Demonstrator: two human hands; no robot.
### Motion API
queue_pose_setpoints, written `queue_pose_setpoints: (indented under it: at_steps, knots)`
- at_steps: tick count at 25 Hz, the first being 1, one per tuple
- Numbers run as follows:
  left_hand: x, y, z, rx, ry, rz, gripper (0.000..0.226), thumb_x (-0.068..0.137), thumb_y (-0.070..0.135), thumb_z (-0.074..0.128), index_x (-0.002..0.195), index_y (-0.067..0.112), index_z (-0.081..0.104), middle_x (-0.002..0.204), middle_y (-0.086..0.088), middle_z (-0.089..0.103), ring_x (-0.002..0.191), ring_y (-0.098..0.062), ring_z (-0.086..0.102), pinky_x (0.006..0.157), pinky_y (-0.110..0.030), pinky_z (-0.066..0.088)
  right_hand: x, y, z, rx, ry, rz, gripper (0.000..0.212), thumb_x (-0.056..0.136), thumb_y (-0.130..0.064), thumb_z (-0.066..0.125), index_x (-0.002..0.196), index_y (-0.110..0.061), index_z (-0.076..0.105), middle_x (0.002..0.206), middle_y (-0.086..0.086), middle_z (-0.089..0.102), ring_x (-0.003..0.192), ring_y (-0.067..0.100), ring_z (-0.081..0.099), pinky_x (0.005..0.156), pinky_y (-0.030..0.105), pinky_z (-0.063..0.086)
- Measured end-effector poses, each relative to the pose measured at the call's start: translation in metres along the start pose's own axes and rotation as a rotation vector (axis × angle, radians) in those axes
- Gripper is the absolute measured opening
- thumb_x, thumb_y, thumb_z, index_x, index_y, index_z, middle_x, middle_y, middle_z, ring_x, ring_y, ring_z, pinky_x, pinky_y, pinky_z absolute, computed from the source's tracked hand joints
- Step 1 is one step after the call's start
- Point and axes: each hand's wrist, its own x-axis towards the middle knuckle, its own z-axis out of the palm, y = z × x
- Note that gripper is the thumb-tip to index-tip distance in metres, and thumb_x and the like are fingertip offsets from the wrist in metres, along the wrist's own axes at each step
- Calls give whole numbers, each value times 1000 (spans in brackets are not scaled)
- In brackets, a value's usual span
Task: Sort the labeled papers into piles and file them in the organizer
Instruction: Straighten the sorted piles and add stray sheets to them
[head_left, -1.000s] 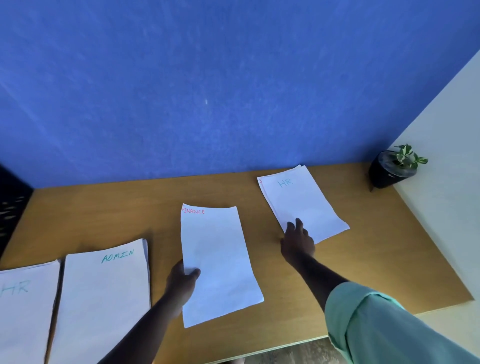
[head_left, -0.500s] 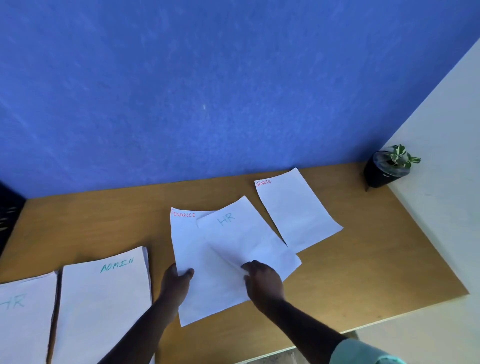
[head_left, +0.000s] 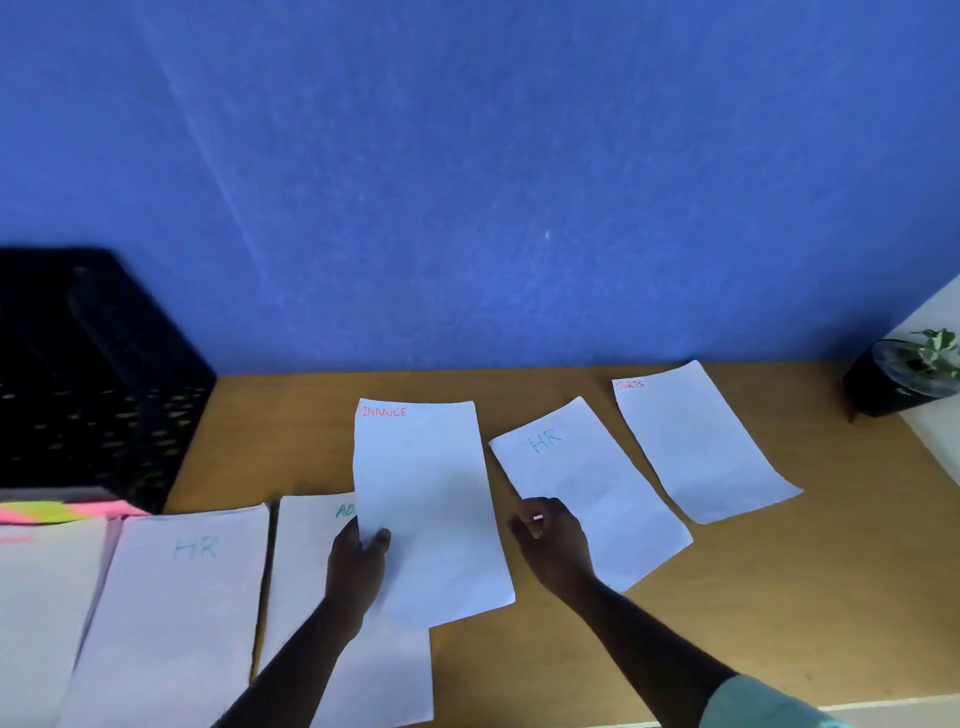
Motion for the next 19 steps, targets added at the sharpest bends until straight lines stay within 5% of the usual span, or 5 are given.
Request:
queue_pose_setpoints:
  at_steps: [3, 7, 10, 14, 19]
  knots:
    - [0, -9, -57, -101, -100, 24, 29, 96, 5, 57, 119, 21, 63, 112, 5, 72, 105, -17, 67, 91, -34, 53, -5, -48, 41, 152, -84, 86, 42, 92, -47, 70, 123, -20, 64, 118, -7, 68, 107, 15, 66, 89, 32, 54]
    - [7, -27, -137, -16, -38, 82, 24, 100, 9, 53, 115, 26, 61, 109, 15, 69, 100, -3, 64, 83, -15, 49, -23, -102, 109, 329, -169, 126, 16, 91, -25, 73, 95, -10, 71, 81, 3, 71, 76, 14, 63, 67, 30, 48]
    - [22, -49, -196, 185, 137, 105, 17, 100, 14, 53, 108, 10, 67, 103, -3, 71, 96, -22, 65, 84, -31, 49, -39, -137, 153, 327, -237, 142, 16, 89, -17, 71, 76, -8, 67, 64, 1, 61, 64, 18, 53, 59, 30, 41]
    - [31, -79, -281, 280, 378, 66, 12, 93, 18, 63, 99, 10, 70, 92, -3, 71, 86, -24, 63, 73, -27, 39, -67, -185, 218, 363, -417, 194, 26, 90, -13, 70, 66, -6, 64, 68, 12, 68, 71, 28, 73, 72, 43, 65]
    - [32, -116, -379, 295, 593, -88, 6, 94, 15, 61, 98, 13, 64, 89, -6, 72, 90, -30, 64, 71, -29, 40, -103, -247, 299, 277, -624, 165, 12, 88, -13, 75, 80, -4, 76, 73, 9, 77, 67, 19, 77, 67, 36, 66]
